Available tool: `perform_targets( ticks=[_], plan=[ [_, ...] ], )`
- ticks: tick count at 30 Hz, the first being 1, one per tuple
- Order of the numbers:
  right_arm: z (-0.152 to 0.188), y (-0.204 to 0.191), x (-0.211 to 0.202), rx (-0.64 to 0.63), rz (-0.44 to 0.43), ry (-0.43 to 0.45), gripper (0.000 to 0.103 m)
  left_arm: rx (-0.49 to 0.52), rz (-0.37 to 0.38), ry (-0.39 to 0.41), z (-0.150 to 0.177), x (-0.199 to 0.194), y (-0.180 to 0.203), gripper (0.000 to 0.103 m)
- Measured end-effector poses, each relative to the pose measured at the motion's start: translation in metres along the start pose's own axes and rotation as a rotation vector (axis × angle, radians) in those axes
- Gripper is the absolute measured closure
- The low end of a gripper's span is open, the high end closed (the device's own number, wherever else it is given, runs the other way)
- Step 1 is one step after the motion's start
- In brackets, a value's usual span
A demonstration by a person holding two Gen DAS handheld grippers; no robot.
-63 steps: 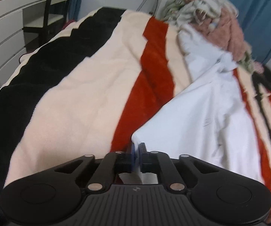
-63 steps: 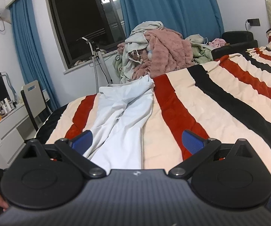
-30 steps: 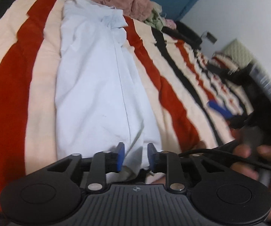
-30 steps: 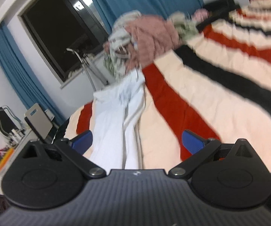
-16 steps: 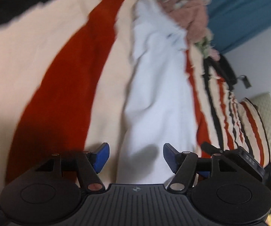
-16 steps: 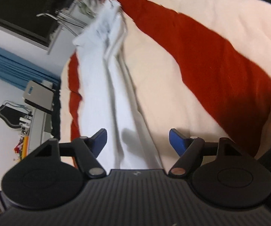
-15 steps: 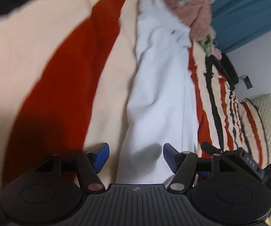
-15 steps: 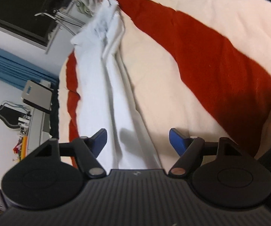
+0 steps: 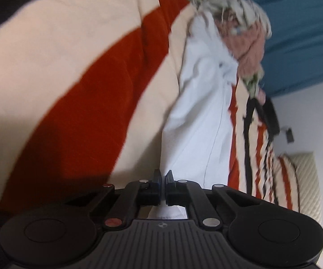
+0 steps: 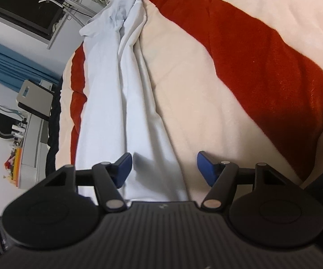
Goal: Fold clothes
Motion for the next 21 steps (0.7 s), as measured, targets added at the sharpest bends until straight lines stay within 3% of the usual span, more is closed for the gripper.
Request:
perform_targets(
  ticks=[5,9,12,15,16,18,21],
  plan=[
    [0.003,0.004,-0.001,0.011,-0.016,-0.017,0.035,0.005,-0.043,-0.012,-0.001,0.004,0.0,0.097],
    [0.01,-0.003,0.006,-0.031,-0.027,-0.066,0.035,0.008,-0.074,-0.079,0.001,0.013,-0.002,0.066],
    [0.013,-0.003,0.012,-0.008,-0.044,-0.085,0.035,0.043,-0.052,-0.112,0.003,0.021,0.002,0.058],
    [0.019,-0.011,0.013,-0.065,-0.054,-0.099,0.037,0.072,-0.057,-0.115,0.005,0.027,0.007,0.063],
    [0.02,-0.01,0.012,-0.063,-0.056,-0.105,0.05,0.072,-0.057,-0.116,0.006,0.027,0.006,0.075],
    [0.022,-0.008,0.01,-0.054,-0.061,-0.116,0.067,0.068,-0.056,-0.116,0.008,0.025,0.005,0.093],
    [0.024,-0.008,0.003,-0.05,-0.043,-0.091,0.087,0.038,-0.025,-0.094,0.005,0.019,0.004,0.097]
  ],
)
Point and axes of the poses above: each gripper's, at about its wrist camera, not at the fingertips, and x roughly the way its jaws point, y to its right, z to its underside, the point moved 2 cm from there along x, roughly the way its jaws point, and after that the axes turned 3 degrees about -z, right-handed, at the moved point
